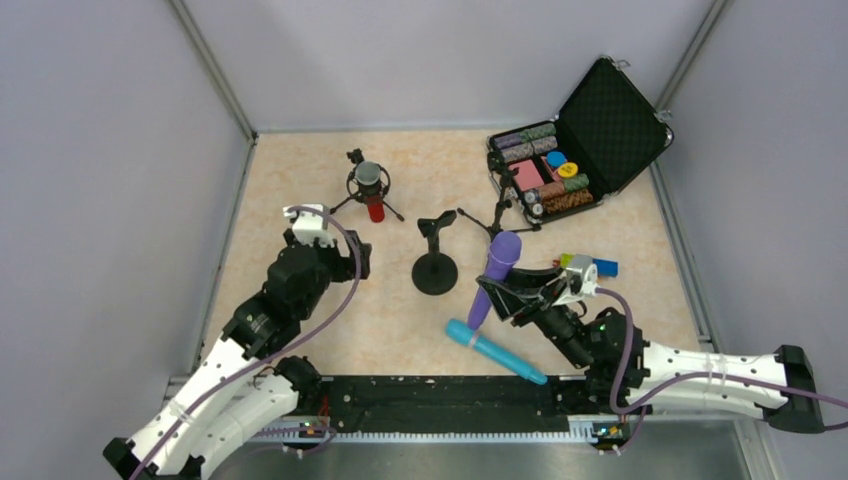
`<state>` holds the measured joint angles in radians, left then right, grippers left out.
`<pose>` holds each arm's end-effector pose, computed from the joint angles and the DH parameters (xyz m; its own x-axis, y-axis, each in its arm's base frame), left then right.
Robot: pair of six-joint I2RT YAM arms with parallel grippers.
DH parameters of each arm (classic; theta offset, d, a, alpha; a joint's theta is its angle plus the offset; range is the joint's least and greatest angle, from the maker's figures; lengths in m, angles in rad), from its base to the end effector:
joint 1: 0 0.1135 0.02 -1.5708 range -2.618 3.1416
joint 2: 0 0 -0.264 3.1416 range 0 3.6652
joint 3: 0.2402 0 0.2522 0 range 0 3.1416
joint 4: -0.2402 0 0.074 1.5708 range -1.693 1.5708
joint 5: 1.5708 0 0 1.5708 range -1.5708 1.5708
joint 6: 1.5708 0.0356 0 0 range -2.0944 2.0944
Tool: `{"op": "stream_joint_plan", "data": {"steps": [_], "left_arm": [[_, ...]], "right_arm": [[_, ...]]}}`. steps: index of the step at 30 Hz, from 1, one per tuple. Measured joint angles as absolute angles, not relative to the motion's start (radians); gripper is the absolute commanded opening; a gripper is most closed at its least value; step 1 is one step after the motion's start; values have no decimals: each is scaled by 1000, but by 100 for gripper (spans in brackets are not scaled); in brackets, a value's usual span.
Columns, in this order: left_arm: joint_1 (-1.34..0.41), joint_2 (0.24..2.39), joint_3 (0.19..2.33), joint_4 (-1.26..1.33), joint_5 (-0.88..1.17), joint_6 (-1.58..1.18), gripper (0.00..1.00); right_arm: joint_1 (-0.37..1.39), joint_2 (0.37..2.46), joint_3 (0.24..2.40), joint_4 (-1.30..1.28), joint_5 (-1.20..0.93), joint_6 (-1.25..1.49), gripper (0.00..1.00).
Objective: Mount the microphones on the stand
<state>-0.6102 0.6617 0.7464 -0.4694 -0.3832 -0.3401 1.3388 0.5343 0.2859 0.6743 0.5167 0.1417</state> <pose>0.1305 -0.0750 0.3161 -0.3725 -0.1171 -0.9206 0.1307 0.9755 -0.1769 0.0494 0.1328 0.2892 -0.0109 0.4881 -0.8727 -0.7487 0.5746 0.3307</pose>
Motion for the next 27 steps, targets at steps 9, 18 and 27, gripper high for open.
{"op": "stream_joint_plan", "data": {"steps": [9, 18, 27], "left_arm": [[-610, 518, 579, -152, -214, -303, 90], [-610, 691, 660, -217, -226, -321, 89], [-610, 786, 682, -319, -233, -350, 86]], "right_arm": [[1330, 619, 319, 603, 494, 131, 0], [1294, 881, 586, 331, 255, 99, 0], [1219, 978, 650, 328, -177, 106, 0]]}}
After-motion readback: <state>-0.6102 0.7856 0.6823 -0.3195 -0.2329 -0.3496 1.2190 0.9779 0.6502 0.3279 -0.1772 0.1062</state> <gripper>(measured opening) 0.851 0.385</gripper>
